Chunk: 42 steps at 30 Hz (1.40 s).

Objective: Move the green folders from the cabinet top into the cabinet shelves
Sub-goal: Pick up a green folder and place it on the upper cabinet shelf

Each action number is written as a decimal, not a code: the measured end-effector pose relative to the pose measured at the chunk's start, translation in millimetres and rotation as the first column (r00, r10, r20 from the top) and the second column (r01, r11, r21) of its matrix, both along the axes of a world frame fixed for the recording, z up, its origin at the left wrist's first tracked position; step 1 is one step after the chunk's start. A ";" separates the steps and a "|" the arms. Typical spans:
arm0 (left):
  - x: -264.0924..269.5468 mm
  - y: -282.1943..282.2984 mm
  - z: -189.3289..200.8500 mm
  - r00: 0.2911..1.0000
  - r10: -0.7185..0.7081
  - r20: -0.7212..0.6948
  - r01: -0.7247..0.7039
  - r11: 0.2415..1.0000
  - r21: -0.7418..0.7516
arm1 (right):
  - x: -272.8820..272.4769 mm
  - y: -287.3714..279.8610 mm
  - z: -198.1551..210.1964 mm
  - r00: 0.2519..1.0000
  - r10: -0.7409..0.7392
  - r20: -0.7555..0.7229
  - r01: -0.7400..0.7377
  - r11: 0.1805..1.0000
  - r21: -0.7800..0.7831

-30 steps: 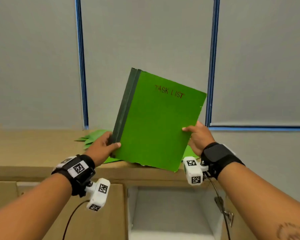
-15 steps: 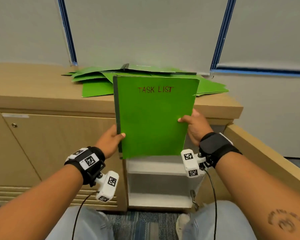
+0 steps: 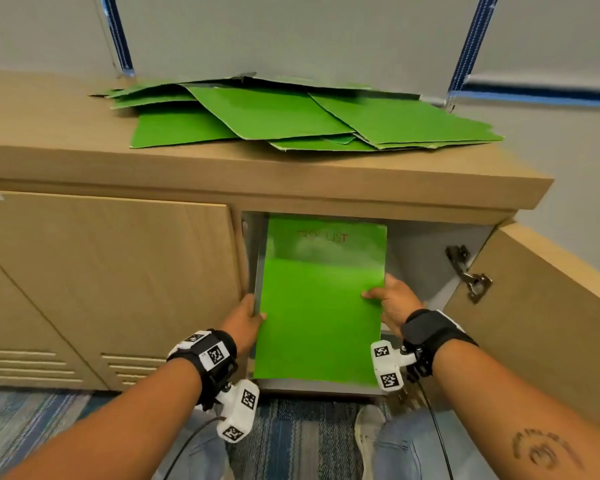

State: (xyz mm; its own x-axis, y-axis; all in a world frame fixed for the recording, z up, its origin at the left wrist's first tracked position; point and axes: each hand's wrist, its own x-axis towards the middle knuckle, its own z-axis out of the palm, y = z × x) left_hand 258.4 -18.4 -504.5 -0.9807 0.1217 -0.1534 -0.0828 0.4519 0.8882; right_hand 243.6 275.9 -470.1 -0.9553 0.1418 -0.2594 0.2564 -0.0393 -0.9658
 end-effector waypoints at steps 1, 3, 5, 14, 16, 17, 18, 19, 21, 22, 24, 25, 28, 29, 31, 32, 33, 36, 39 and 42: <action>-5.5 4.9 -7.6 0.999 0.040 -0.011 -0.041 0.998 -0.041 | -8.0 2.2 -8.4 1.000 -0.007 0.007 0.007 0.999 0.051; -7.4 15.5 -12.0 0.994 0.085 -0.069 -0.095 0.982 -0.161 | -25.4 5.9 -25.9 0.999 -0.031 0.019 0.027 0.981 0.192; -1.8 23.6 -11.2 0.980 -0.038 -0.193 -0.041 0.920 -0.390 | -40.1 6.0 -39.2 0.998 -0.061 0.021 0.053 0.958 0.283; -23.2 38.6 -45.0 0.755 -0.597 0.271 0.489 0.238 -0.839 | -90.6 -17.3 -76.4 0.957 0.069 0.281 -0.257 0.648 0.717; -31.3 37.9 -44.0 0.771 -0.597 0.221 0.461 0.283 -0.841 | -87.0 -21.0 -69.5 0.942 0.107 0.317 -0.331 0.429 0.840; -35.2 37.5 -43.3 0.773 -0.596 0.218 0.463 0.295 -0.836 | -82.8 -23.4 -63.8 0.935 0.143 0.323 -0.353 0.324 0.878; -38.5 37.6 -42.5 0.778 -0.589 0.218 0.465 0.308 -0.830 | -77.4 -25.6 -59.4 0.922 0.200 0.332 -0.373 0.226 0.900; -41.2 37.7 -41.8 0.789 -0.577 0.213 0.461 0.325 -0.826 | -71.4 -29.3 -54.8 0.897 0.267 0.353 -0.397 0.135 0.908; -46.7 40.4 -42.4 0.811 -0.548 0.205 0.452 0.365 -0.814 | -59.6 -39.1 -54.4 0.809 0.403 0.428 -0.466 -0.004 0.885; -49.0 42.1 -43.2 0.820 -0.536 0.200 0.447 0.383 -0.808 | -53.7 -45.7 -56.8 0.742 0.461 0.487 -0.520 -0.063 0.852; -52.2 45.3 -44.7 0.832 -0.518 0.198 0.445 0.411 -0.795 | -43.9 -58.7 -64.7 0.622 0.503 0.600 -0.612 -0.166 0.773; -52.8 46.1 -44.5 0.835 -0.513 0.199 0.447 0.422 -0.789 | -41.9 -63.4 -67.7 0.603 0.495 0.625 -0.620 -0.203 0.758; -51.7 42.8 -36.2 0.850 -0.506 0.149 0.417 0.472 -0.777 | -49.9 -72.8 -69.6 0.646 0.462 0.607 -0.581 -0.218 0.784; -51.8 40.0 -30.1 0.853 -0.509 0.114 0.397 0.492 -0.775 | -56.2 -74.5 -68.2 0.654 0.458 0.602 -0.578 -0.213 0.788; -53.5 34.4 -15.7 0.860 -0.508 0.035 0.351 0.542 -0.763 | -69.5 -75.0 -65.1 0.650 0.457 0.607 -0.586 -0.209 0.783; -55.0 31.5 -7.8 0.866 -0.499 -0.001 0.330 0.573 -0.750 | -75.8 -74.8 -63.2 0.643 0.459 0.614 -0.595 -0.206 0.777; -56.1 29.6 -0.7 0.874 -0.484 -0.026 0.311 0.602 -0.736 | -81.0 -74.6 -62.7 0.637 0.461 0.618 -0.602 -0.204 0.772; -57.0 27.2 15.6 0.898 -0.437 -0.045 0.285 0.657 -0.698 | -90.8 -73.4 -62.4 0.659 0.451 0.602 -0.576 -0.212 0.789; -56.4 30.0 18.8 0.903 -0.430 -0.021 0.297 0.658 -0.692 | -97.0 -72.0 -66.4 0.682 0.433 0.590 -0.558 -0.214 0.802; -57.8 32.2 20.3 0.910 -0.415 0.003 0.303 0.659 -0.689 | -103.4 -72.0 -64.1 0.674 0.426 0.603 -0.554 -0.250 0.795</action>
State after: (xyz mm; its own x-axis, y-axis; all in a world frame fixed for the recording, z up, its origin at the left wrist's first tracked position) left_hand 200.5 13.8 -484.2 -0.8990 0.3904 -0.1982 0.3131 0.8897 0.3324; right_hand 140.2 203.9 -534.2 -0.8492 -0.2169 -0.4814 -0.2779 0.9588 0.0582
